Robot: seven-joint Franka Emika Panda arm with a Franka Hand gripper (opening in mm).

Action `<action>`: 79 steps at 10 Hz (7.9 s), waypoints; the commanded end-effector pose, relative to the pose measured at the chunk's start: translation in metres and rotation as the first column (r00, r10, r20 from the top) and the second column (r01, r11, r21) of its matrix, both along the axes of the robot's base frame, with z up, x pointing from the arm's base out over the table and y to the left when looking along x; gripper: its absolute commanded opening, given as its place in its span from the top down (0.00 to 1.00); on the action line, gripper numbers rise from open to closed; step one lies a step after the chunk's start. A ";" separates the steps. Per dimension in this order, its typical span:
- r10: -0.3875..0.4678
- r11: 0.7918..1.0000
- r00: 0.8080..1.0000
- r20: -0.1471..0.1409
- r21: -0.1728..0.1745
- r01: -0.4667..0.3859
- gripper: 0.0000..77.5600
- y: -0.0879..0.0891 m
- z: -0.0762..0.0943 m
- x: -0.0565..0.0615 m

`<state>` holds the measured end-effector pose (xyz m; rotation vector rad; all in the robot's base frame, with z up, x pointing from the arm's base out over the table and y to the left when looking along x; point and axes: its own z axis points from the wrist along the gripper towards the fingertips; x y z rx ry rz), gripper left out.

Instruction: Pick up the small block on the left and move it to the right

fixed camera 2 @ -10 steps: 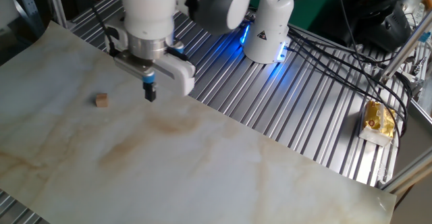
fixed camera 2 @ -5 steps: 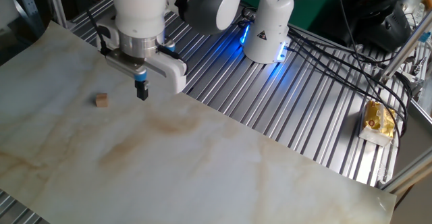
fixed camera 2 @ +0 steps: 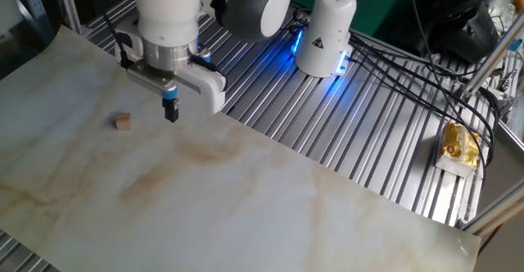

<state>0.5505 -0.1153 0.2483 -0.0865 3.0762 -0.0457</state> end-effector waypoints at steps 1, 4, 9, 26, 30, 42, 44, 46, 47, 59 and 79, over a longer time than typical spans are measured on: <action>0.013 1.000 1.000 -0.001 -0.004 -0.013 1.00 -0.008 0.004 0.013; 0.010 1.000 1.000 -0.001 -0.007 -0.010 1.00 -0.017 0.007 0.025; 0.010 1.000 1.000 -0.008 -0.013 -0.011 1.00 -0.039 0.015 0.049; -0.107 0.994 0.994 -0.023 -0.015 0.106 1.00 -0.030 0.008 0.041; -0.295 0.955 0.953 -0.061 0.009 0.296 1.00 -0.030 0.008 0.041; -0.254 0.967 0.967 -0.027 -0.036 0.253 1.00 -0.034 0.005 0.042; -0.251 0.968 0.968 -0.018 -0.019 0.251 1.00 -0.038 0.001 0.038; -0.223 0.975 0.975 -0.027 -0.016 0.222 1.00 -0.051 0.001 0.040; -0.206 0.978 0.978 -0.027 -0.017 0.206 1.00 -0.059 0.001 0.042; -0.184 0.983 0.982 -0.030 -0.009 0.184 1.00 -0.140 -0.025 0.009; -0.306 0.952 0.951 -0.035 0.001 0.306 1.00 -0.214 -0.047 -0.016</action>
